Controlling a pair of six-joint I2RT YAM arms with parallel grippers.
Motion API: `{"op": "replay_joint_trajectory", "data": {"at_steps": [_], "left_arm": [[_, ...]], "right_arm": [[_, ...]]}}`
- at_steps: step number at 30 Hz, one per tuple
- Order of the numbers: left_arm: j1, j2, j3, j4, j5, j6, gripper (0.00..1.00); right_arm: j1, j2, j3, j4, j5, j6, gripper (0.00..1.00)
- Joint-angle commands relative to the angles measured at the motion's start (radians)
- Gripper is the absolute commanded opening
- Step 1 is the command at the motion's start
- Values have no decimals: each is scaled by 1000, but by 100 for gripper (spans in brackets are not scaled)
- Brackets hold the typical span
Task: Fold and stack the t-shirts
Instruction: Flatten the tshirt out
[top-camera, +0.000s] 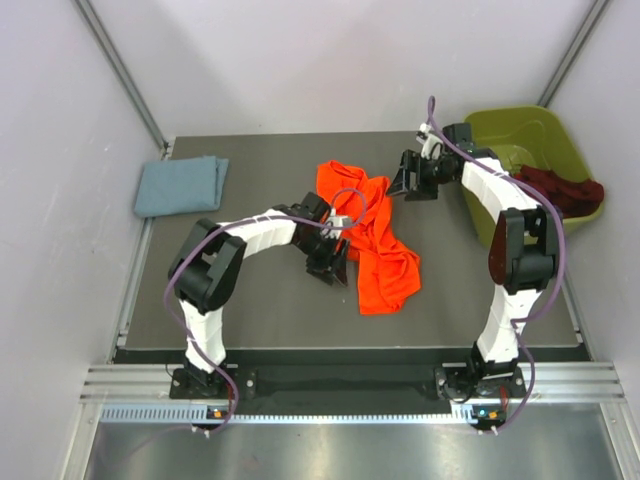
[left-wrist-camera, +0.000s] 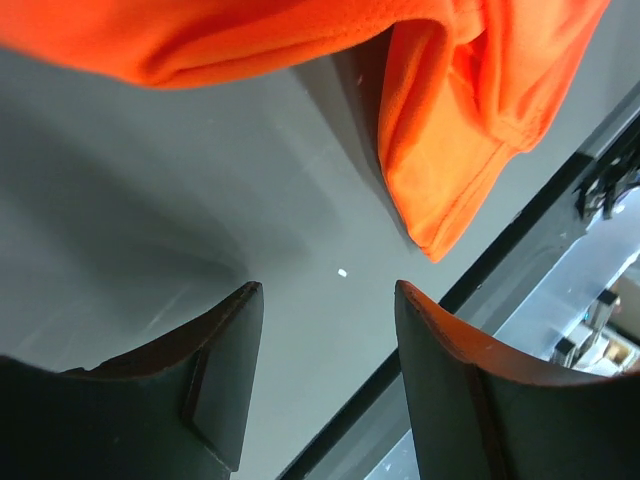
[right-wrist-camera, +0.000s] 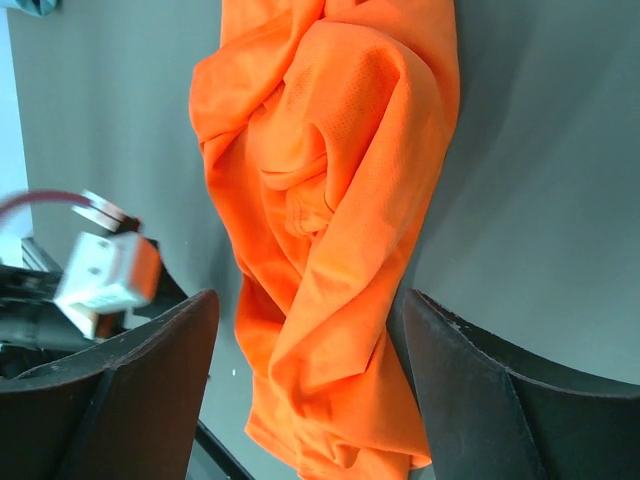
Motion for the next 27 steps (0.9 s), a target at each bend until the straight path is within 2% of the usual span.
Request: {"op": "replay_joint_trajectory", "data": {"at_steps": [1, 13, 19, 23, 27], "left_arm": [[-47, 36, 29, 37, 43, 19, 59], [-198, 87, 48, 62, 73, 22, 59], [-225, 113, 37, 77, 87, 9, 57], [-224, 144, 51, 90, 89, -1, 52], [-224, 161, 74, 70, 76, 7, 42]], "right_arm": [[-5, -39, 12, 15, 8, -21, 75], [-31, -14, 13, 26, 4, -29, 75], [-31, -10, 15, 41, 3, -24, 75], [-37, -22, 0, 50, 14, -30, 75], [-60, -40, -17, 52, 17, -30, 75]]}}
